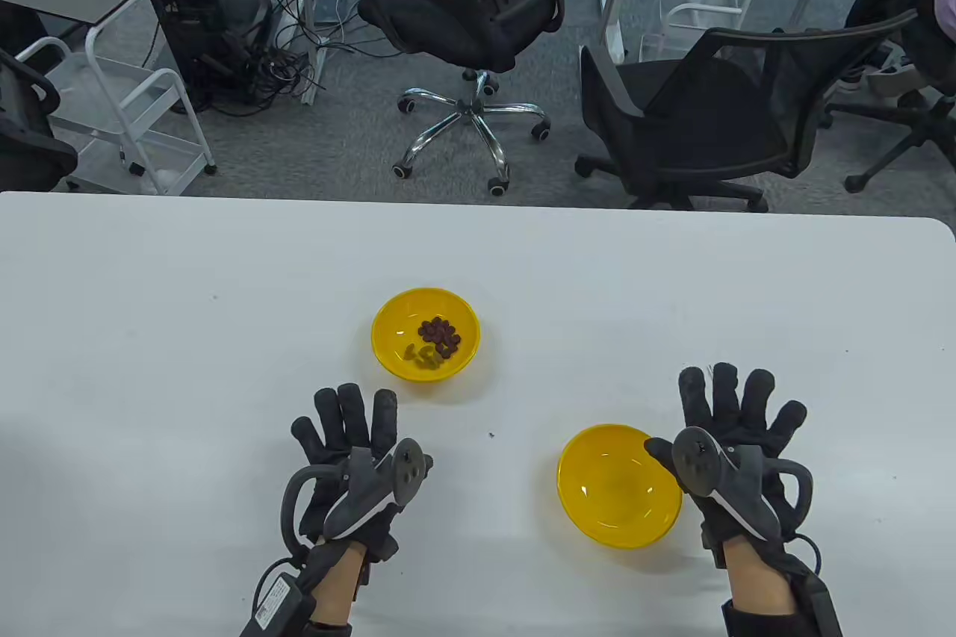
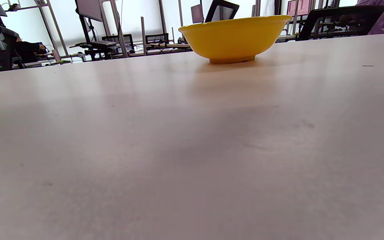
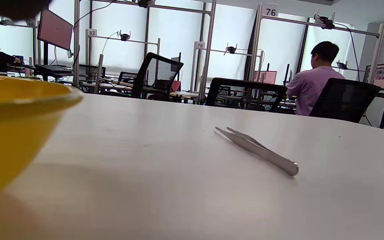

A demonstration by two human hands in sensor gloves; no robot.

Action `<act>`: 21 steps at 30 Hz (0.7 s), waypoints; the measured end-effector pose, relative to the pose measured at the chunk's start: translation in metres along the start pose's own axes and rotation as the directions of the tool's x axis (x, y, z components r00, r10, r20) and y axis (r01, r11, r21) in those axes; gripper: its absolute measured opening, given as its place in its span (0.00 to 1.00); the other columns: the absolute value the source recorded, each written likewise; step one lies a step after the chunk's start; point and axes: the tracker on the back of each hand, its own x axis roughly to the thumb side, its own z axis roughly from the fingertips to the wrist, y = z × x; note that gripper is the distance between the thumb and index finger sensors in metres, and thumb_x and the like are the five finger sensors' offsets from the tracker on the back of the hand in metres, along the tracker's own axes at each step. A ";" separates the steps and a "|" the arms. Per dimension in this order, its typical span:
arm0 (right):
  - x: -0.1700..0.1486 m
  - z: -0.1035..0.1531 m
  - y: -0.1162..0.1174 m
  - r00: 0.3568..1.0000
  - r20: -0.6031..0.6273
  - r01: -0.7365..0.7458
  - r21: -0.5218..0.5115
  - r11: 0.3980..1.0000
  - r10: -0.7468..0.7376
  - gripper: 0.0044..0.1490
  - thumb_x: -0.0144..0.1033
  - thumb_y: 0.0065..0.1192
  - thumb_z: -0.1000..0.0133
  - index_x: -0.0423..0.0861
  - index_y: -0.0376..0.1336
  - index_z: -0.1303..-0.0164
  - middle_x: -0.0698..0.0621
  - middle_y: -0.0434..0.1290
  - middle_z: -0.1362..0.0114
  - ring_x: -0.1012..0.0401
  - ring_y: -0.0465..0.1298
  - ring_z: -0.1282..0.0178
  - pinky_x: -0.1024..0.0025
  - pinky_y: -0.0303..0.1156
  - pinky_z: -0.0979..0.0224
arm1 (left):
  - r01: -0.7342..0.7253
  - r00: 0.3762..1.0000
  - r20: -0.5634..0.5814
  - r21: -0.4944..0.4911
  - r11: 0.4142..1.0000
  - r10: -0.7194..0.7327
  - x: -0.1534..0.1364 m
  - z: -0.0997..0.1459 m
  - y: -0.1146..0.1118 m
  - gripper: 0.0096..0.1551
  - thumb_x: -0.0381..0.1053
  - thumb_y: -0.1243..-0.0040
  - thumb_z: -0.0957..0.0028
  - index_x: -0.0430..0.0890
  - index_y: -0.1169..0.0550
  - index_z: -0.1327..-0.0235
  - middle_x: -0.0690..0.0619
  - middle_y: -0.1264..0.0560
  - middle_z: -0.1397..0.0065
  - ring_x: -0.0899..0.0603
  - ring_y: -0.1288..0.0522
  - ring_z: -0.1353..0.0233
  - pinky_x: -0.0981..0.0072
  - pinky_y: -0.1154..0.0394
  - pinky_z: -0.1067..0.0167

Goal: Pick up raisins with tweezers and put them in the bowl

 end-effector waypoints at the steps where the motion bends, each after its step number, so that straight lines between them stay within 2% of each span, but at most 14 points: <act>1: 0.000 0.000 0.000 1.000 -0.001 -0.001 0.002 1.000 0.001 0.63 0.70 0.52 0.56 0.54 0.35 0.16 0.42 0.39 0.11 0.31 0.35 0.11 0.22 0.28 0.26 | 0.002 1.000 -0.001 -0.004 1.000 -0.002 0.000 -0.001 0.000 0.56 0.76 0.73 0.44 0.42 0.72 0.21 0.24 0.70 0.17 0.16 0.67 0.19 0.14 0.66 0.35; 2: 0.000 0.000 0.000 1.000 -0.003 0.000 0.007 1.000 0.000 0.63 0.70 0.51 0.56 0.54 0.34 0.16 0.41 0.39 0.11 0.31 0.35 0.11 0.22 0.28 0.26 | 0.003 1.000 -0.004 -0.009 1.000 -0.003 -0.001 -0.001 -0.001 0.56 0.76 0.73 0.44 0.42 0.72 0.21 0.24 0.70 0.17 0.16 0.70 0.19 0.14 0.66 0.35; 5: 0.000 0.000 0.000 1.000 -0.002 -0.001 0.010 1.000 0.001 0.63 0.70 0.52 0.56 0.54 0.34 0.16 0.41 0.39 0.11 0.31 0.35 0.11 0.22 0.28 0.26 | 0.001 1.000 -0.005 -0.010 1.000 -0.001 -0.001 -0.002 -0.001 0.56 0.76 0.73 0.44 0.42 0.71 0.21 0.24 0.70 0.17 0.16 0.67 0.19 0.14 0.66 0.35; 6: 0.000 0.001 -0.001 1.000 -0.001 -0.006 0.013 1.000 0.006 0.63 0.70 0.52 0.56 0.54 0.34 0.16 0.41 0.39 0.11 0.31 0.36 0.11 0.22 0.28 0.26 | 0.001 1.000 -0.004 -0.008 1.000 -0.001 -0.001 -0.002 -0.001 0.56 0.76 0.73 0.44 0.42 0.72 0.21 0.24 0.70 0.17 0.16 0.69 0.19 0.14 0.66 0.35; 7: 0.000 0.001 -0.001 1.000 0.000 -0.008 0.014 1.000 0.008 0.63 0.70 0.51 0.56 0.54 0.34 0.16 0.41 0.39 0.11 0.31 0.35 0.11 0.22 0.28 0.26 | 0.001 1.000 -0.004 -0.007 1.000 -0.001 -0.001 -0.002 -0.001 0.56 0.76 0.73 0.44 0.42 0.72 0.21 0.25 0.70 0.17 0.17 0.67 0.19 0.14 0.66 0.35; 8: 0.000 0.001 -0.001 1.000 0.000 -0.009 0.014 1.000 0.009 0.63 0.70 0.51 0.56 0.54 0.34 0.16 0.41 0.39 0.11 0.31 0.35 0.11 0.22 0.28 0.26 | -0.001 1.000 -0.002 -0.006 1.000 0.001 -0.001 -0.002 -0.001 0.56 0.76 0.73 0.44 0.42 0.72 0.21 0.24 0.70 0.17 0.17 0.69 0.19 0.14 0.66 0.35; 21: 0.000 0.001 0.001 1.000 -0.002 -0.006 0.021 1.000 0.006 0.63 0.70 0.51 0.55 0.54 0.34 0.16 0.41 0.39 0.11 0.31 0.36 0.11 0.22 0.28 0.26 | -0.002 1.000 -0.005 -0.014 1.000 0.002 0.000 -0.002 -0.002 0.56 0.76 0.73 0.44 0.42 0.72 0.21 0.24 0.70 0.17 0.17 0.69 0.19 0.14 0.66 0.35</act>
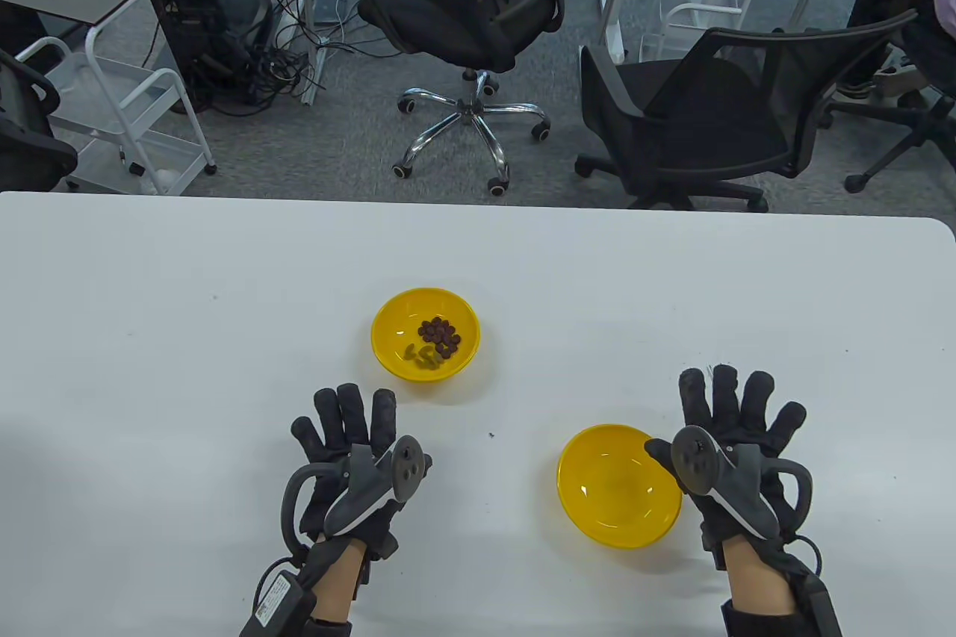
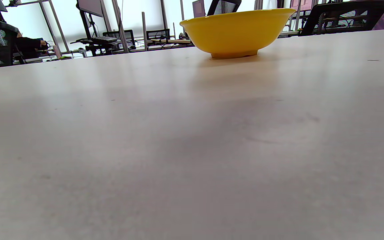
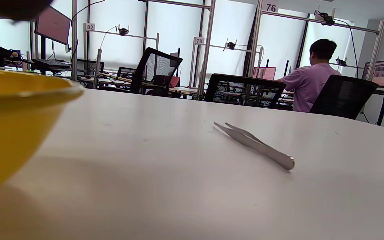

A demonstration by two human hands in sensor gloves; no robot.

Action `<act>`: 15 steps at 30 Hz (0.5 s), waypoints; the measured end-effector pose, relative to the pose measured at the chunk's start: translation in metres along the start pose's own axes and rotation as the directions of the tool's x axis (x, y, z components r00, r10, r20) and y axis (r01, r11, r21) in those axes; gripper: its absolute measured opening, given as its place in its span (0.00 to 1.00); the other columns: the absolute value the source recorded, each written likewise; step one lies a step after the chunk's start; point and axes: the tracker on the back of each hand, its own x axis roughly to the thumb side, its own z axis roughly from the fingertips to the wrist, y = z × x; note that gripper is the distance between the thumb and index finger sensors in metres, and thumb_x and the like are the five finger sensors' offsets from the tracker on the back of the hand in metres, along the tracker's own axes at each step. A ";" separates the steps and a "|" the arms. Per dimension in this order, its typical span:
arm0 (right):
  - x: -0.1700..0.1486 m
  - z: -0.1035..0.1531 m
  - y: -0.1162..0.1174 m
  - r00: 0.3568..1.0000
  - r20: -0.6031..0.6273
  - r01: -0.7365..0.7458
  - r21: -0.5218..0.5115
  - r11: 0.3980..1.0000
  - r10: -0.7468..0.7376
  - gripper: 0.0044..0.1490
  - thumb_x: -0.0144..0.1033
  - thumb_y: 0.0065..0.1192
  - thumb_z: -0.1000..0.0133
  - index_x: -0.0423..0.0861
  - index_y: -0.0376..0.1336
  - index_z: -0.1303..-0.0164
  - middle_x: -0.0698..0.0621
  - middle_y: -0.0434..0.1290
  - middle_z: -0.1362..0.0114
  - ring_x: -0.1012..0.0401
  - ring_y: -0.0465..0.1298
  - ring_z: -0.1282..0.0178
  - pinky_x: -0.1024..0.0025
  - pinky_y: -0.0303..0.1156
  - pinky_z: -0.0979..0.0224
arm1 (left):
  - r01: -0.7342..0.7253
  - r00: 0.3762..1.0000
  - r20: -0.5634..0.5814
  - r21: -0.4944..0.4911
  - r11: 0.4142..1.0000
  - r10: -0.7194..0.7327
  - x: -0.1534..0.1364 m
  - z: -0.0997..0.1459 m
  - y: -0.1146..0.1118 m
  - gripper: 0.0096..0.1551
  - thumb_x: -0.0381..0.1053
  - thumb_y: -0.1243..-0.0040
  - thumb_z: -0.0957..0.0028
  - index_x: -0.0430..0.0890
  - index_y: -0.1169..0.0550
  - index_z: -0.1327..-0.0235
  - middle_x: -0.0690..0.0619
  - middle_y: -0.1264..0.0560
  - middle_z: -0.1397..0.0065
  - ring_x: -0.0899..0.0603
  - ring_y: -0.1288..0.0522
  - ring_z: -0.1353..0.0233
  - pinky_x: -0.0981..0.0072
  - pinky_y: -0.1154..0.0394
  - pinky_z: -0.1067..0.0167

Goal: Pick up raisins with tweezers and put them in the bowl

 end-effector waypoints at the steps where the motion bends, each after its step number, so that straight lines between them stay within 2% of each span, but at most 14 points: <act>1: 0.000 0.000 0.000 1.000 0.001 -0.007 0.000 1.000 0.007 0.63 0.70 0.51 0.55 0.53 0.35 0.16 0.41 0.40 0.11 0.31 0.36 0.11 0.22 0.28 0.26 | 0.002 1.000 0.000 0.000 1.000 -0.002 0.000 0.000 0.000 0.56 0.76 0.73 0.44 0.42 0.72 0.21 0.24 0.70 0.17 0.17 0.69 0.19 0.14 0.66 0.35; 9: -0.005 -0.001 -0.001 1.000 -0.027 0.010 -0.002 1.000 -0.010 0.63 0.70 0.51 0.55 0.53 0.35 0.16 0.41 0.40 0.11 0.31 0.36 0.11 0.22 0.29 0.26 | 0.002 1.000 -0.001 -0.012 1.000 -0.002 0.000 0.000 0.000 0.56 0.76 0.73 0.44 0.42 0.72 0.21 0.25 0.69 0.17 0.17 0.69 0.19 0.14 0.66 0.35; 15: -0.029 -0.011 0.000 0.981 -0.180 0.078 -0.003 0.997 -0.077 0.62 0.69 0.53 0.54 0.53 0.36 0.16 0.41 0.42 0.11 0.32 0.38 0.11 0.23 0.30 0.26 | -0.016 1.000 0.001 -0.010 1.000 0.016 0.000 -0.001 0.001 0.56 0.75 0.73 0.44 0.42 0.72 0.21 0.25 0.69 0.17 0.17 0.69 0.19 0.14 0.66 0.35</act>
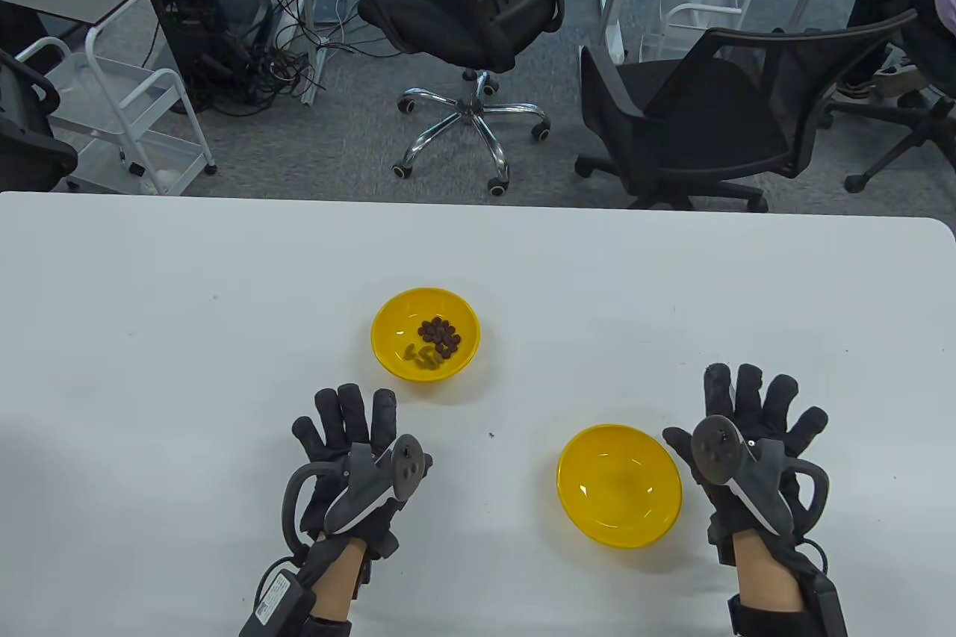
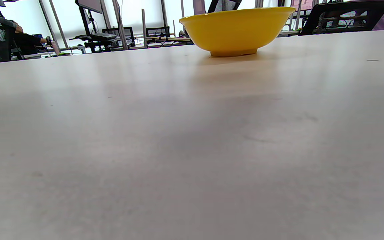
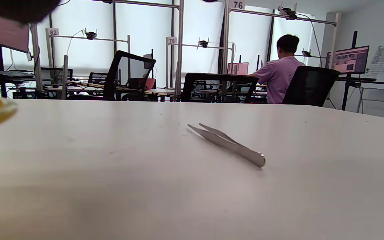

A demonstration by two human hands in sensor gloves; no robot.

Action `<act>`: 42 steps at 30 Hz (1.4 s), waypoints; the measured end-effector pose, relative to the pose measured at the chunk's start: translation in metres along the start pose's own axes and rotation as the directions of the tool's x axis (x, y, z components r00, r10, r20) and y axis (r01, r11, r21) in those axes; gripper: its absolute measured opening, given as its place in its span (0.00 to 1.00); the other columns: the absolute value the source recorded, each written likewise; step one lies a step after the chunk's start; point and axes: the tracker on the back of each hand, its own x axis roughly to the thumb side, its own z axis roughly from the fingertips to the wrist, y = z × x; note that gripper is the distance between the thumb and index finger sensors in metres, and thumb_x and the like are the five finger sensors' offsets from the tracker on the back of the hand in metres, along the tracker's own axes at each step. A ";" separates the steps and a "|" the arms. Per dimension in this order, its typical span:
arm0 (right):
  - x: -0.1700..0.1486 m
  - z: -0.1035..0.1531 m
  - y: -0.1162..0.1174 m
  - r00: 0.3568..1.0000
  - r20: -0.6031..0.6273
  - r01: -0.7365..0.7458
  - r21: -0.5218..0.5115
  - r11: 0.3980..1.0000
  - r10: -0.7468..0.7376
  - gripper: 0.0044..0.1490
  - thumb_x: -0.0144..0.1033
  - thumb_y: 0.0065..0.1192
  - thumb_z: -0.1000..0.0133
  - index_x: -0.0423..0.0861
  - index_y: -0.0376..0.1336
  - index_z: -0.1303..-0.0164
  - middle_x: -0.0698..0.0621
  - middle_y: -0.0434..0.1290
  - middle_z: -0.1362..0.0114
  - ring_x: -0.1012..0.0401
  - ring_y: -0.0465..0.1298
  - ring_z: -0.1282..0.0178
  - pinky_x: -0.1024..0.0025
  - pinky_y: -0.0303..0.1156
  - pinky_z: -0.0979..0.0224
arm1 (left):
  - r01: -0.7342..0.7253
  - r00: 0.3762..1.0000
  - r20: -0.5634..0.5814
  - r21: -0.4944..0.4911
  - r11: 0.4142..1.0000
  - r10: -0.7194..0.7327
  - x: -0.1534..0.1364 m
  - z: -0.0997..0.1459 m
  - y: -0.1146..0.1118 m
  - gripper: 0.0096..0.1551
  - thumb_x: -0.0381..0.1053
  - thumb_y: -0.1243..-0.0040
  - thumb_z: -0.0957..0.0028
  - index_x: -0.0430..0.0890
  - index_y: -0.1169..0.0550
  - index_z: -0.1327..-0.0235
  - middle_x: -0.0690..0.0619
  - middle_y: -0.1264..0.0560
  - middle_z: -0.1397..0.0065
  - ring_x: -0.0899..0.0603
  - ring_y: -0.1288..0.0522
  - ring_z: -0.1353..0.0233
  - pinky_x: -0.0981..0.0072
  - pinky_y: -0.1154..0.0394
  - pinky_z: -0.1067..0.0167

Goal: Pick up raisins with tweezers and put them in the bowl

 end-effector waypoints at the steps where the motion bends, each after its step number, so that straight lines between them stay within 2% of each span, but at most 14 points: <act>1: -0.004 -0.003 0.001 0.999 -0.029 0.015 0.007 1.000 -0.015 0.62 0.68 0.53 0.54 0.52 0.37 0.16 0.41 0.42 0.11 0.32 0.39 0.11 0.23 0.30 0.26 | -0.002 1.000 -0.001 -0.001 1.000 0.002 0.000 0.000 0.000 0.56 0.75 0.73 0.44 0.42 0.72 0.21 0.25 0.69 0.17 0.17 0.69 0.19 0.14 0.66 0.35; 4: -0.014 -0.015 0.006 0.991 -0.125 0.052 0.048 0.997 -0.045 0.61 0.65 0.56 0.53 0.51 0.38 0.16 0.41 0.43 0.11 0.32 0.40 0.11 0.23 0.30 0.25 | -0.008 1.000 0.000 -0.002 1.000 0.008 -0.001 0.000 0.000 0.56 0.75 0.73 0.44 0.42 0.72 0.21 0.25 0.69 0.17 0.17 0.69 0.19 0.14 0.66 0.35; 7: -0.021 -0.033 0.014 0.972 -0.234 -0.004 0.109 0.994 0.029 0.59 0.63 0.57 0.52 0.51 0.38 0.16 0.42 0.45 0.12 0.32 0.40 0.10 0.23 0.30 0.25 | -0.017 1.000 0.010 0.007 1.000 0.017 0.000 0.000 0.003 0.56 0.75 0.73 0.44 0.42 0.72 0.21 0.25 0.72 0.17 0.17 0.69 0.19 0.14 0.66 0.35; 10: -0.025 -0.050 0.024 0.956 -0.279 -0.047 0.173 0.984 0.095 0.58 0.60 0.58 0.51 0.49 0.41 0.16 0.44 0.49 0.12 0.34 0.43 0.10 0.24 0.31 0.25 | -0.019 1.000 0.017 0.010 1.000 0.019 0.001 0.000 0.003 0.56 0.75 0.73 0.44 0.42 0.72 0.21 0.25 0.69 0.17 0.17 0.69 0.19 0.14 0.66 0.35; 15: -0.029 -0.070 0.049 0.929 -0.314 -0.106 0.276 0.955 0.194 0.55 0.59 0.59 0.52 0.50 0.46 0.17 0.47 0.52 0.13 0.36 0.45 0.10 0.25 0.31 0.24 | -0.023 1.000 0.021 0.008 1.000 0.023 0.001 0.000 0.003 0.56 0.75 0.73 0.43 0.42 0.72 0.21 0.25 0.72 0.17 0.17 0.69 0.19 0.14 0.66 0.35; 20: -0.033 -0.082 0.066 0.932 -0.295 -0.105 0.333 0.937 0.209 0.49 0.58 0.60 0.53 0.53 0.54 0.20 0.51 0.56 0.14 0.38 0.47 0.09 0.26 0.31 0.23 | -0.030 0.999 0.024 0.005 1.000 0.030 0.001 0.000 0.003 0.56 0.75 0.73 0.43 0.42 0.71 0.21 0.25 0.72 0.17 0.17 0.69 0.19 0.14 0.67 0.35; 21: -0.034 -0.083 0.068 0.935 -0.293 -0.097 0.334 0.938 0.201 0.47 0.57 0.59 0.52 0.53 0.57 0.21 0.52 0.57 0.14 0.39 0.47 0.09 0.26 0.31 0.23 | -0.032 0.999 0.025 0.003 0.999 0.032 0.002 -0.001 0.003 0.56 0.75 0.73 0.43 0.42 0.71 0.21 0.25 0.69 0.17 0.17 0.69 0.19 0.14 0.66 0.35; 24: -0.033 -0.086 0.069 0.943 -0.290 -0.070 0.305 0.950 0.162 0.43 0.55 0.60 0.52 0.52 0.61 0.24 0.52 0.60 0.16 0.39 0.50 0.10 0.27 0.32 0.23 | -0.020 1.000 0.017 0.005 1.000 0.019 0.003 -0.001 0.003 0.56 0.75 0.73 0.43 0.42 0.71 0.21 0.25 0.72 0.17 0.17 0.69 0.19 0.14 0.67 0.35; 29: -0.028 -0.088 0.066 0.941 -0.280 -0.114 0.273 0.955 0.192 0.34 0.50 0.63 0.51 0.52 0.67 0.33 0.54 0.66 0.20 0.42 0.56 0.10 0.27 0.37 0.22 | 0.012 1.000 0.002 0.018 1.000 -0.012 0.003 0.000 0.003 0.55 0.75 0.73 0.43 0.41 0.70 0.21 0.24 0.69 0.17 0.17 0.69 0.19 0.14 0.66 0.35; 33: -0.025 -0.090 0.066 0.940 -0.267 -0.136 0.274 0.952 0.212 0.32 0.47 0.64 0.50 0.51 0.68 0.36 0.51 0.68 0.23 0.44 0.60 0.12 0.29 0.43 0.21 | 0.008 1.000 0.001 0.020 1.000 -0.008 0.003 0.000 0.003 0.55 0.75 0.72 0.43 0.41 0.69 0.21 0.24 0.69 0.17 0.16 0.67 0.19 0.14 0.66 0.35; 35: -0.023 -0.090 0.066 0.941 -0.256 -0.149 0.273 0.950 0.221 0.31 0.46 0.64 0.50 0.50 0.68 0.37 0.50 0.69 0.23 0.44 0.60 0.12 0.29 0.43 0.21 | 0.010 1.000 0.002 0.016 1.000 -0.010 0.003 0.000 0.003 0.56 0.75 0.72 0.43 0.41 0.71 0.21 0.24 0.69 0.17 0.16 0.69 0.19 0.14 0.66 0.35; 36: -0.022 -0.090 0.066 0.942 -0.247 -0.156 0.274 0.949 0.226 0.30 0.45 0.64 0.49 0.49 0.68 0.37 0.49 0.69 0.24 0.44 0.61 0.12 0.29 0.44 0.20 | 0.011 1.000 0.003 0.015 1.000 -0.011 0.003 0.001 0.003 0.56 0.75 0.72 0.43 0.41 0.71 0.21 0.24 0.69 0.17 0.17 0.67 0.19 0.14 0.66 0.35; 42: -0.022 -0.090 0.065 0.945 -0.236 -0.159 0.269 0.950 0.225 0.29 0.44 0.62 0.49 0.48 0.69 0.38 0.48 0.70 0.25 0.43 0.64 0.15 0.31 0.48 0.21 | 0.010 1.000 0.003 0.012 1.000 -0.010 0.003 0.001 0.003 0.56 0.75 0.72 0.43 0.41 0.71 0.21 0.24 0.69 0.17 0.17 0.67 0.19 0.14 0.66 0.35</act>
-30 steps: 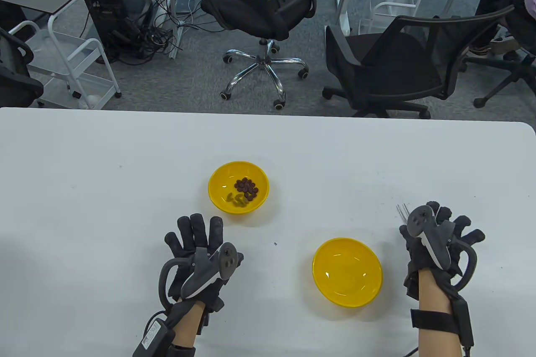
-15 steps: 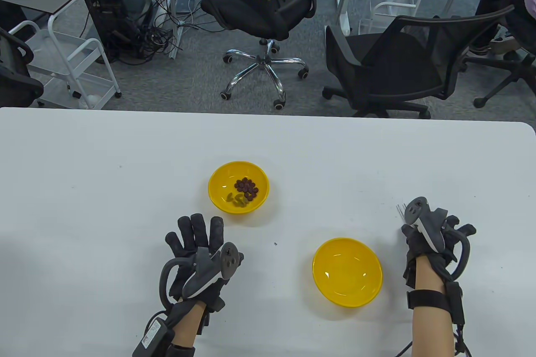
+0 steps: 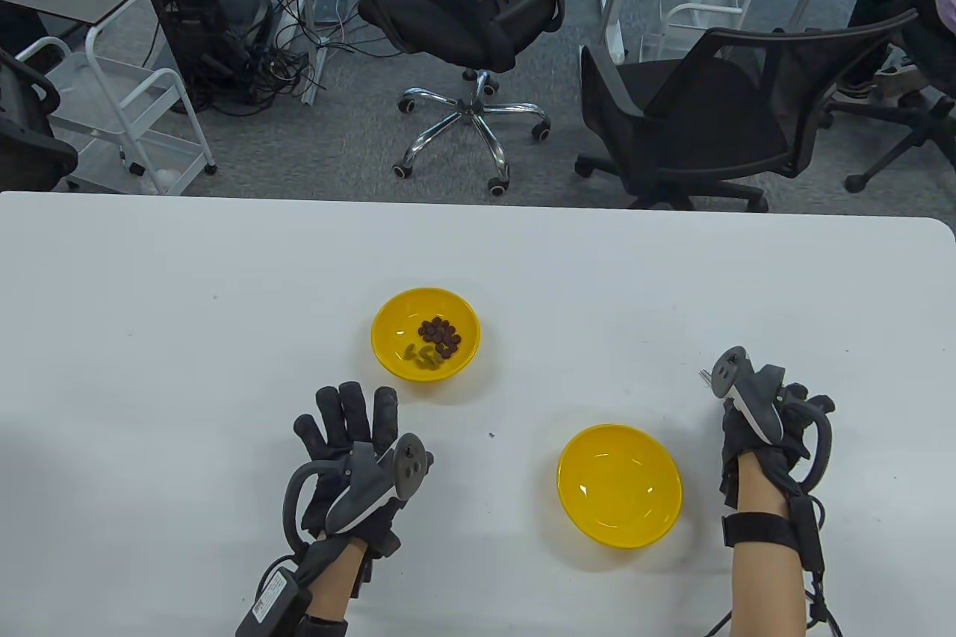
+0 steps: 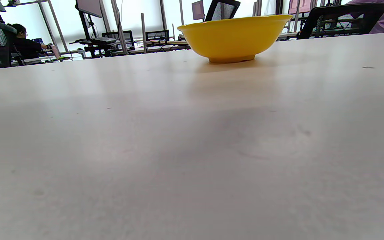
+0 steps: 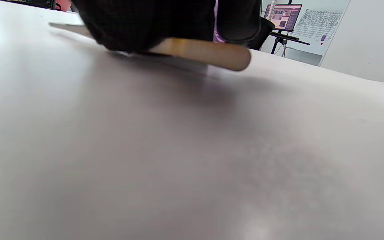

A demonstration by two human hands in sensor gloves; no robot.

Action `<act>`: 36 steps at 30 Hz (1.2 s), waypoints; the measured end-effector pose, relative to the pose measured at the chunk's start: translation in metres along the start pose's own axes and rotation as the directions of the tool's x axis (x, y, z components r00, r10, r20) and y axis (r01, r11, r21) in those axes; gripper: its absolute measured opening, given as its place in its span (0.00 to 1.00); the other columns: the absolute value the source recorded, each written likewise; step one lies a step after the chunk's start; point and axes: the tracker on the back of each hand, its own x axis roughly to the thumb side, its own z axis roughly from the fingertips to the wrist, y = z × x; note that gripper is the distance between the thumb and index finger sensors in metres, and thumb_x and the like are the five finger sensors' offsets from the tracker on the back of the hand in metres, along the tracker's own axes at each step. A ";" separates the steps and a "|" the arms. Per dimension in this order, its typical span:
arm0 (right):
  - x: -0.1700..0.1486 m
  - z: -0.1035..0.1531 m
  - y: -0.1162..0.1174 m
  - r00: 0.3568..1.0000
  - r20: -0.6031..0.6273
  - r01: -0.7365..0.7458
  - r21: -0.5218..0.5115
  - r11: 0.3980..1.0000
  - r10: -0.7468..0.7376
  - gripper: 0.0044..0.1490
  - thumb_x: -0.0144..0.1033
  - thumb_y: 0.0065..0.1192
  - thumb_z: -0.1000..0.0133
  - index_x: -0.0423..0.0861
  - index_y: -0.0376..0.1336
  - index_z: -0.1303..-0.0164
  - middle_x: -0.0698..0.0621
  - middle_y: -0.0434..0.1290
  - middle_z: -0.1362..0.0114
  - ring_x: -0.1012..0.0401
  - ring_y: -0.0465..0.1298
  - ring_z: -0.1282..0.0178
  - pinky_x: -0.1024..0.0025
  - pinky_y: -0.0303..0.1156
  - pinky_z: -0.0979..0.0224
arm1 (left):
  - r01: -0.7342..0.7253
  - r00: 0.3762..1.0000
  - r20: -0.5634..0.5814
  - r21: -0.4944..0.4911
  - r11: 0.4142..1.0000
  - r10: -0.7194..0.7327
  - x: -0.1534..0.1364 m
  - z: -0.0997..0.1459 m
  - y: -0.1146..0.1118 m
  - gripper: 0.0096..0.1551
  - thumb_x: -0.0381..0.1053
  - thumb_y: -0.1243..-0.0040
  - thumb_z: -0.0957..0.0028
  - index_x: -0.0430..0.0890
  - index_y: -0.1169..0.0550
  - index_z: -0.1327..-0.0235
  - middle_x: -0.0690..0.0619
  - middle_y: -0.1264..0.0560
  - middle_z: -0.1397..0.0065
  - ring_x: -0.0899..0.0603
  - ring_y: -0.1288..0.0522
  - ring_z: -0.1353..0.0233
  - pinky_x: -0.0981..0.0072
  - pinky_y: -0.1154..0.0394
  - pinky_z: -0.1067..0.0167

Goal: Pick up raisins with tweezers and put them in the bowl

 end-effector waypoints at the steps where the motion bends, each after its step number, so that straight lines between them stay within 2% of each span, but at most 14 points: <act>1: -0.001 0.001 0.000 1.000 0.003 0.008 -0.010 1.000 -0.008 0.29 0.44 0.62 0.49 0.48 0.70 0.39 0.47 0.71 0.26 0.43 0.65 0.15 0.31 0.49 0.21 | -0.001 1.000 -0.001 0.000 1.000 0.001 0.000 0.000 0.000 0.56 0.75 0.72 0.43 0.41 0.71 0.21 0.24 0.69 0.17 0.16 0.67 0.19 0.14 0.66 0.35; 4: -0.003 0.005 -0.003 1.000 0.013 0.027 -0.047 0.999 -0.026 0.29 0.44 0.61 0.50 0.47 0.71 0.41 0.46 0.73 0.28 0.43 0.69 0.18 0.32 0.53 0.22 | -0.004 1.000 -0.002 0.001 1.000 0.004 0.000 0.000 0.000 0.56 0.75 0.72 0.43 0.41 0.71 0.21 0.24 0.69 0.17 0.17 0.67 0.19 0.14 0.66 0.35; 6: -0.004 0.008 -0.006 1.000 0.017 0.027 -0.049 0.998 -0.026 0.30 0.43 0.59 0.49 0.45 0.69 0.39 0.44 0.72 0.27 0.41 0.71 0.21 0.34 0.57 0.23 | -0.003 1.000 -0.002 0.004 1.000 0.003 0.000 0.000 0.000 0.56 0.75 0.72 0.43 0.41 0.71 0.21 0.24 0.69 0.17 0.16 0.67 0.19 0.14 0.66 0.35; 9: -0.006 0.014 -0.016 0.998 0.043 0.059 -0.073 0.996 -0.056 0.30 0.42 0.56 0.49 0.44 0.66 0.38 0.43 0.72 0.28 0.44 0.78 0.28 0.38 0.63 0.25 | -0.003 1.000 -0.001 0.010 1.000 0.003 0.000 0.000 0.000 0.56 0.75 0.72 0.43 0.41 0.71 0.21 0.24 0.69 0.17 0.17 0.67 0.19 0.14 0.66 0.35; 12: -0.006 0.024 -0.030 0.993 0.080 0.098 -0.111 0.989 -0.089 0.30 0.42 0.54 0.49 0.43 0.64 0.38 0.43 0.73 0.31 0.46 0.82 0.32 0.40 0.65 0.27 | -0.006 1.000 -0.001 0.014 1.000 0.006 -0.001 0.001 0.000 0.56 0.74 0.72 0.43 0.41 0.71 0.21 0.24 0.69 0.17 0.17 0.67 0.19 0.15 0.66 0.35; 15: -0.004 0.038 -0.046 0.987 0.114 0.130 -0.147 0.981 -0.113 0.30 0.41 0.52 0.48 0.42 0.62 0.38 0.43 0.76 0.35 0.50 0.84 0.38 0.41 0.62 0.26 | -0.009 1.000 -0.007 0.018 1.000 0.010 -0.001 0.001 0.000 0.55 0.74 0.71 0.43 0.41 0.69 0.21 0.24 0.69 0.17 0.17 0.67 0.19 0.15 0.66 0.35; 21: -0.001 0.073 -0.067 0.959 0.231 0.225 -0.258 0.939 -0.166 0.30 0.40 0.48 0.47 0.40 0.57 0.36 0.45 0.72 0.43 0.58 0.79 0.53 0.42 0.62 0.27 | -0.012 1.000 -0.013 0.017 1.000 0.013 -0.001 0.002 0.000 0.55 0.74 0.71 0.43 0.41 0.69 0.22 0.24 0.69 0.17 0.17 0.67 0.19 0.15 0.66 0.35; 23: -0.002 0.088 -0.072 0.937 0.291 0.285 -0.321 0.903 -0.192 0.31 0.41 0.47 0.46 0.40 0.58 0.36 0.45 0.72 0.46 0.59 0.78 0.57 0.42 0.63 0.28 | -0.010 1.000 -0.013 0.020 1.000 0.010 -0.001 0.002 0.000 0.55 0.74 0.71 0.43 0.41 0.69 0.22 0.24 0.69 0.17 0.17 0.67 0.19 0.15 0.66 0.35; 29: -0.003 0.122 -0.072 0.894 0.398 0.367 -0.394 0.842 -0.203 0.34 0.44 0.47 0.47 0.42 0.61 0.32 0.47 0.73 0.48 0.59 0.78 0.58 0.42 0.63 0.28 | -0.008 1.000 -0.020 0.006 1.000 0.008 -0.001 0.001 -0.003 0.55 0.74 0.72 0.43 0.41 0.69 0.21 0.24 0.69 0.17 0.17 0.66 0.19 0.15 0.66 0.35; 33: -0.004 0.129 -0.066 0.870 0.441 0.413 -0.404 0.816 -0.221 0.33 0.45 0.47 0.47 0.43 0.63 0.35 0.47 0.74 0.49 0.59 0.79 0.58 0.42 0.63 0.28 | -0.014 0.999 -0.031 -0.013 1.000 0.013 -0.002 -0.001 -0.006 0.55 0.74 0.72 0.43 0.41 0.69 0.21 0.25 0.69 0.17 0.17 0.66 0.19 0.15 0.65 0.34; 36: -0.005 0.128 -0.062 0.868 0.448 0.408 -0.395 0.823 -0.215 0.33 0.45 0.47 0.47 0.43 0.63 0.35 0.47 0.74 0.49 0.58 0.79 0.58 0.41 0.62 0.27 | -0.027 0.999 -0.038 -0.023 0.999 0.026 -0.003 -0.003 -0.006 0.55 0.74 0.72 0.43 0.41 0.69 0.21 0.25 0.68 0.17 0.17 0.66 0.19 0.15 0.65 0.34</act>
